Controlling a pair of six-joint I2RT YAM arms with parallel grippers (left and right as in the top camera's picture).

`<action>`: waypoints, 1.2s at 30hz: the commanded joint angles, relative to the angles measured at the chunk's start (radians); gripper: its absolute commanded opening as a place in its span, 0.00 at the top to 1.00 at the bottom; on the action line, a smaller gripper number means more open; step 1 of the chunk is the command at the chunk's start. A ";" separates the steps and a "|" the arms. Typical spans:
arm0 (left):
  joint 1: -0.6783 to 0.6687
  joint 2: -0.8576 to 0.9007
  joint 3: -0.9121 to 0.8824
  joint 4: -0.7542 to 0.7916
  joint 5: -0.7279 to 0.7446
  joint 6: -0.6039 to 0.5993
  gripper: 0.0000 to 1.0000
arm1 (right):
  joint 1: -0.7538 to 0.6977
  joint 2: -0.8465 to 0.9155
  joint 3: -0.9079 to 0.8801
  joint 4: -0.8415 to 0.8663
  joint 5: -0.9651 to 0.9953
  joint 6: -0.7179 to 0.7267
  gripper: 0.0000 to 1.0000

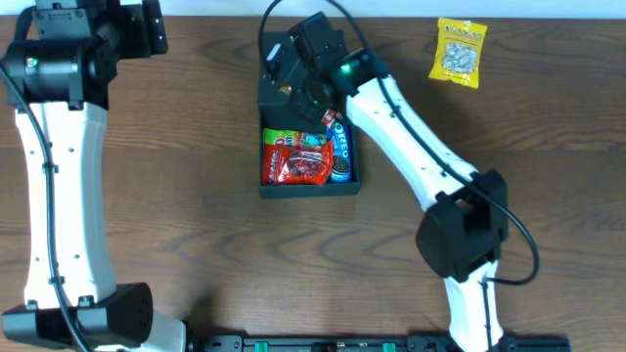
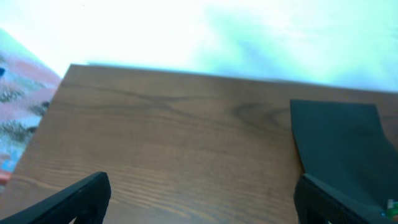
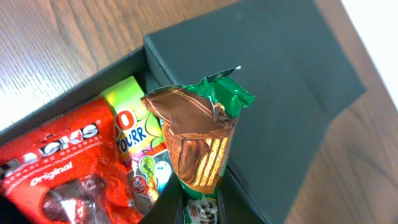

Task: Pack container
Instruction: 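Carry the chocolate bar into the box's back left and release it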

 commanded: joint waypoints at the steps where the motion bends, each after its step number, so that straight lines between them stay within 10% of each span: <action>1: 0.004 -0.045 0.031 0.016 -0.007 0.037 0.05 | 0.019 0.055 0.010 0.010 0.017 -0.034 0.94; 19: 0.003 -0.157 0.031 0.048 0.080 0.233 0.05 | 0.071 0.106 0.006 0.066 0.001 -0.312 0.85; 28: 0.003 -0.159 0.031 0.045 0.080 0.233 0.05 | 0.064 0.106 -0.002 0.100 0.056 -0.293 0.60; 30: 0.003 -0.159 0.031 0.037 0.080 0.233 0.05 | 0.064 0.106 -0.002 0.102 0.056 -0.261 0.66; 32: 0.003 -0.159 0.031 0.027 0.080 0.233 0.05 | 0.064 0.106 -0.002 0.102 0.056 -0.196 0.94; 36: 0.003 -0.159 0.031 0.020 0.080 0.233 0.05 | 0.066 0.105 0.000 0.165 0.055 -0.032 0.98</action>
